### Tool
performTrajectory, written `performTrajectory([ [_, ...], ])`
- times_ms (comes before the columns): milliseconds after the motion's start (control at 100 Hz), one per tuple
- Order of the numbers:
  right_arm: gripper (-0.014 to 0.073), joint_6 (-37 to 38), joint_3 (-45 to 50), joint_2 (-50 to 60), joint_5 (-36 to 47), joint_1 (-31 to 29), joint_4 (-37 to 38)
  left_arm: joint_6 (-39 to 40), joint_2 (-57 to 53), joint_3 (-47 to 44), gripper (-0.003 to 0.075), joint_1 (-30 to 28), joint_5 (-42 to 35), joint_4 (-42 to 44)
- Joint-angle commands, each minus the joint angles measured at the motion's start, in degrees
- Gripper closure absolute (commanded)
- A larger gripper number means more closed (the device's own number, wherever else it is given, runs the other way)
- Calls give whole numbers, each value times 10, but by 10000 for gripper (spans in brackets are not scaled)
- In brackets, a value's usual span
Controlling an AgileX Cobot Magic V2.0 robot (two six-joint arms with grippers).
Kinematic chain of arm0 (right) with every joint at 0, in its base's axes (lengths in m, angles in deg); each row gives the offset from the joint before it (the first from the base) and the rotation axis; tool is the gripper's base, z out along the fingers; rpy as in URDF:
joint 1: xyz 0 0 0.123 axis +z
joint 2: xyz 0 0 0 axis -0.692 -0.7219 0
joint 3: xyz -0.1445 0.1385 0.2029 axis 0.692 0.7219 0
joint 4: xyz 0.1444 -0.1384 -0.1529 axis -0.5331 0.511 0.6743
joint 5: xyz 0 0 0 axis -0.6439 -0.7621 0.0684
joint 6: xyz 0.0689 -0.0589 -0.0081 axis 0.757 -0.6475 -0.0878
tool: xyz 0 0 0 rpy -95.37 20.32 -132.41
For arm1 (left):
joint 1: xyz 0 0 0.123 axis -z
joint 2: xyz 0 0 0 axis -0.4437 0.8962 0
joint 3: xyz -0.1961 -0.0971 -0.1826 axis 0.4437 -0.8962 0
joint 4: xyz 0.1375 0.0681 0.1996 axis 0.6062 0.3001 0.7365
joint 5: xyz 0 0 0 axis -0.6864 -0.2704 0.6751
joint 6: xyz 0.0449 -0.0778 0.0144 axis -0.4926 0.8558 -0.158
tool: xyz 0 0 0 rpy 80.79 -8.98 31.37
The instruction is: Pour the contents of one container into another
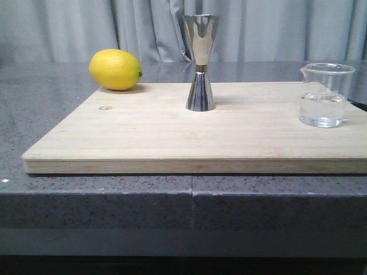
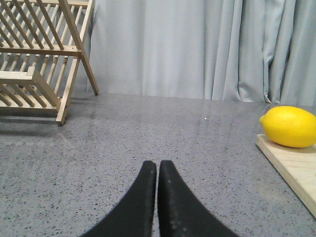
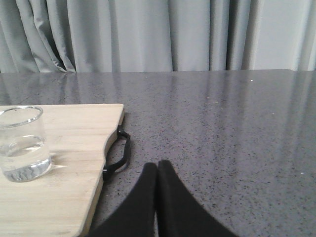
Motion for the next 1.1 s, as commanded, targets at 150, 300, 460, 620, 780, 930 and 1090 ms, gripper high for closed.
performTrajectory([
  [150,662,-5,14,10,51,3,7,2,-13,-12,741,4,-43,-4],
  [300,662,-5,14,10,51,3,7,2,-13,-12,741,4,-43,-4],
  [460,662,-5,14,10,51,3,4,2,-13,-12,741,4,-46,-6],
  [620,662,-5,12,10,63,3,-43,7,-13,-10,741,5,-80,-53],
  [780,662,-5,-23,10,51,3,-75,7,-13,11,741,5,-48,-122],
  [930,662,-5,-78,3,27,3,-75,7,8,69,741,5,10,-138],
  [1090,662,-5,-147,-44,-8,3,-75,7,74,166,741,5,62,-138],
])
